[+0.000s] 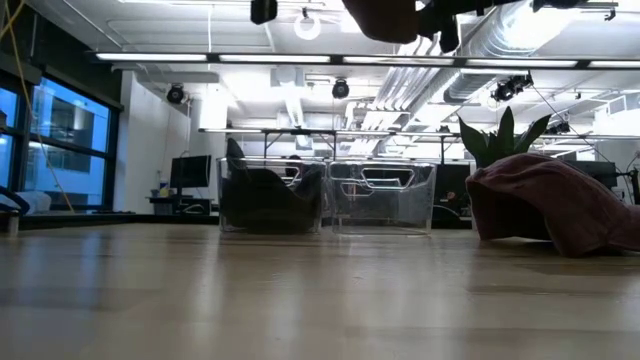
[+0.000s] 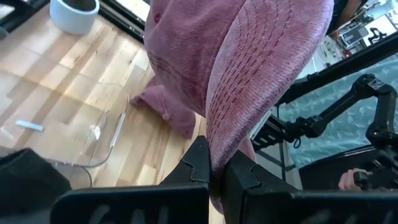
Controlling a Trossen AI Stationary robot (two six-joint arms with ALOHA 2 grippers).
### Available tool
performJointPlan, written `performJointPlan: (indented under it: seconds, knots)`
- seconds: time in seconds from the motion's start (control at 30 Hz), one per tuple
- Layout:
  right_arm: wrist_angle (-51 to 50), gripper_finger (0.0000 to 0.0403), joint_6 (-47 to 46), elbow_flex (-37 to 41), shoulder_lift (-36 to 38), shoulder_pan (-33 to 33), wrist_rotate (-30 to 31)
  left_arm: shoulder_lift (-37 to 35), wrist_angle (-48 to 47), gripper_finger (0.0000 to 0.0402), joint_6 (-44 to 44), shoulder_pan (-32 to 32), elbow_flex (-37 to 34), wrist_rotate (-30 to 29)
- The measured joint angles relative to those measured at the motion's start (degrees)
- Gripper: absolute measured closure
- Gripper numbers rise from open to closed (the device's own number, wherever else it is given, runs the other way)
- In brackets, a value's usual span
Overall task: Pick & Place hat
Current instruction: Put the left red cap into the right transparent bin
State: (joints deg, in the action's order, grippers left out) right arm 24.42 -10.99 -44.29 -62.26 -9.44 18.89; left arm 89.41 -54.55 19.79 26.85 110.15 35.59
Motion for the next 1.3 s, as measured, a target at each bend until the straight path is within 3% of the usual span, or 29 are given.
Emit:
performJointPlan:
  seconds: [0.2,0.63,0.97,1.3]
  knots:
    - [1.1,0.0153,0.7,0.0,0.1,0.0,-1.9,0.0,0.9,0.0402,0.2,0.1,0.0,0.1]
    - [1.4,0.0153,1.1,0.0,3.8,1.2,-2.5,0.0,1.1,0.0402,0.6,0.1,0.0,-9.3]
    - [-10.7,0.0153,0.4,0.0,11.4,0.9,8.6,0.0,1.3,0.0402,0.7,0.1,0.0,-9.4]
    - [-18.6,0.0153,-5.3,0.0,11.6,-3.0,3.0,-0.1,3.5,0.0402,0.6,0.1,0.1,-4.9]
